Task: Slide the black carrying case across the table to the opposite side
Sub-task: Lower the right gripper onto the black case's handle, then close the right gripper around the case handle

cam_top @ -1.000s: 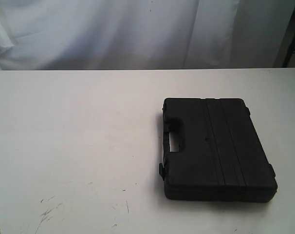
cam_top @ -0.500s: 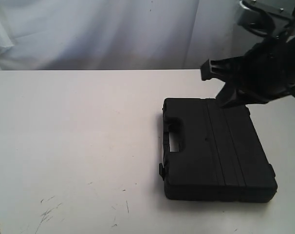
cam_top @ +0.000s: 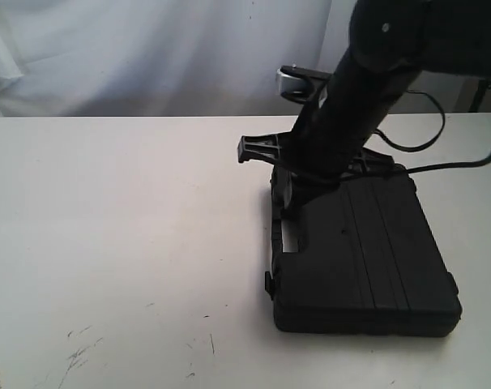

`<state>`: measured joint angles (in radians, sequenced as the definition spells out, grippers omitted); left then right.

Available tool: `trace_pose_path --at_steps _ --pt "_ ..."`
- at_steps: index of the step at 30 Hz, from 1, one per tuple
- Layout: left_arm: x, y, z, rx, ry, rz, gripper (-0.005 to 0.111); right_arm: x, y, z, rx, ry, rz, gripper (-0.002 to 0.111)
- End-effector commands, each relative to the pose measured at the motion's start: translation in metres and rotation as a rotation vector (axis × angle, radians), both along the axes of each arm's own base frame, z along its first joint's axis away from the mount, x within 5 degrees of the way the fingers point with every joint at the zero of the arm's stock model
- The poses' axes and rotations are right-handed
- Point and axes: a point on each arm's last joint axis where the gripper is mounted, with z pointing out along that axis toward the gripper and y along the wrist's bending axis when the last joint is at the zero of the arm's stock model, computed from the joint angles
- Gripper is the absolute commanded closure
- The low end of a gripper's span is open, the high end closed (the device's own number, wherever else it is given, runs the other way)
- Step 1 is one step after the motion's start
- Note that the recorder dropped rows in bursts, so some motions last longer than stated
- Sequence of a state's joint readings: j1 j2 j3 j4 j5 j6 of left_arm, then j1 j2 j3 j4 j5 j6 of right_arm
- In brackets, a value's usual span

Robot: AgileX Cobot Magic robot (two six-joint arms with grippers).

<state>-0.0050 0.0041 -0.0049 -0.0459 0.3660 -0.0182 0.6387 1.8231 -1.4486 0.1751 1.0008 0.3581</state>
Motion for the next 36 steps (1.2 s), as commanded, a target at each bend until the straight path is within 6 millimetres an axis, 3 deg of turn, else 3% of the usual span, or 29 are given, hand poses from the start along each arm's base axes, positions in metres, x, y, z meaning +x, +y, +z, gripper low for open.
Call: trace_pose_path --at_steps 1,7,16,22,36 --pt "0.0 0.0 -0.001 -0.003 -0.008 -0.004 0.107 0.014 0.015 -0.017 -0.064 0.028 -0.017 0.108" --pt "0.0 0.0 -0.001 -0.003 -0.008 -0.004 0.107 0.037 0.036 -0.038 -0.081 0.041 -0.032 0.108" --pt "0.0 0.0 -0.001 -0.003 -0.008 -0.004 0.107 0.061 0.047 -0.077 -0.163 0.056 -0.082 0.106" --pt "0.0 0.0 -0.001 -0.003 -0.008 -0.004 0.107 0.064 0.047 -0.077 -0.172 0.03 -0.08 0.083" --pt "0.0 0.0 -0.001 -0.003 -0.008 -0.004 0.107 0.066 0.046 -0.077 -0.179 0.01 -0.097 0.082"
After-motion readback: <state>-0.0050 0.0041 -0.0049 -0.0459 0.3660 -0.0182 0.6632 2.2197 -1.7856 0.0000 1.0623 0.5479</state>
